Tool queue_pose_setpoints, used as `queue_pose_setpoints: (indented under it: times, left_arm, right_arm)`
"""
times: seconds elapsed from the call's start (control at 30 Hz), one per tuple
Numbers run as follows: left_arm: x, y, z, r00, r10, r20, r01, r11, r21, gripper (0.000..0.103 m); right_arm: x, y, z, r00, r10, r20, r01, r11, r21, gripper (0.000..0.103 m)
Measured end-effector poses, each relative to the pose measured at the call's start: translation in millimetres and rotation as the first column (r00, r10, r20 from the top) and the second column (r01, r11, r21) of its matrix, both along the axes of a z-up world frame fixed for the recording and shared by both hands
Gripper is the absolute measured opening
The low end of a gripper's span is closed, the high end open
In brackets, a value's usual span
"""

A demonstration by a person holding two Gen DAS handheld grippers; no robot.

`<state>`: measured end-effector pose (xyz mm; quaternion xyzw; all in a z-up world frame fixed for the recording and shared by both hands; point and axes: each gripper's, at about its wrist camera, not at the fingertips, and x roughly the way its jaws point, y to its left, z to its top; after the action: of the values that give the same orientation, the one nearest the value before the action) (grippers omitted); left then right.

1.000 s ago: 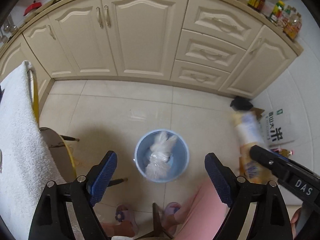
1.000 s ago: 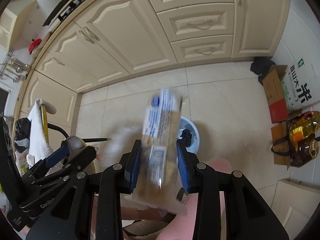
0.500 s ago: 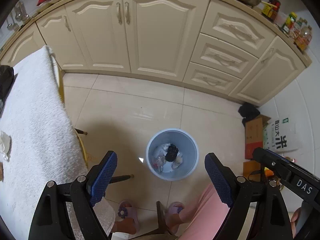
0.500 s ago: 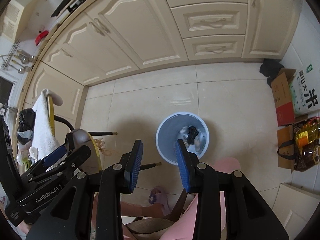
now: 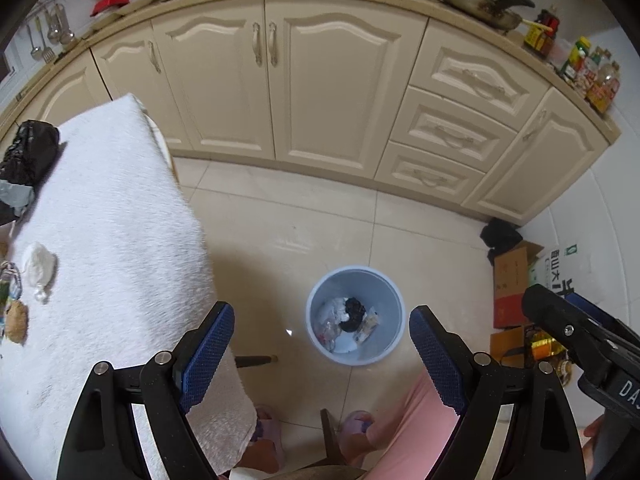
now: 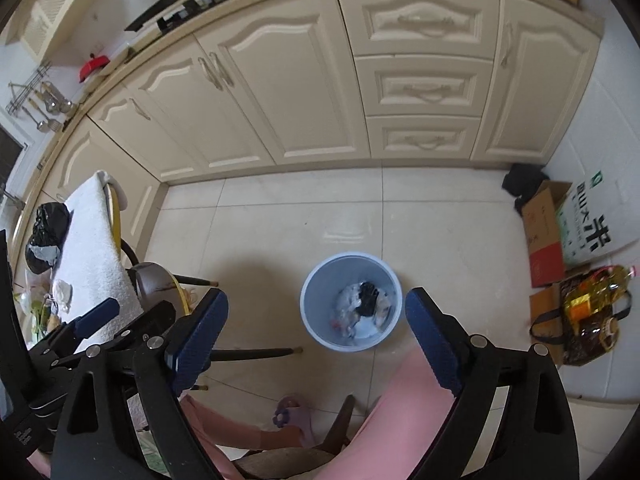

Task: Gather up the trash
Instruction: 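Move both open tools back over the table toward the white tissue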

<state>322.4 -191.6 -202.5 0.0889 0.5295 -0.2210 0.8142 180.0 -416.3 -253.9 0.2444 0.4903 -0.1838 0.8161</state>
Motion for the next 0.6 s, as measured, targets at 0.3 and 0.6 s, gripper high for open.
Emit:
queue_pose_setpoints:
  times: [0.3,0.6]
  left_arm:
    - [-36.4,36.4,27.2,0.999,0.012,0.053,-0.009,0.999,-0.044,0.086]
    - [-63.9,86.1,50.5,0.992,0.076,0.102,-0.07,0.996,-0.055,0.088]
  right_arm:
    - [-11.3,23.0,24.0,0.999,0.01,0.031,-0.008,0.998,-0.058,0.095]
    - [-11.6,54.7,40.7,0.997,0.059,0.051,-0.054,0.994,-0.099,0.096]
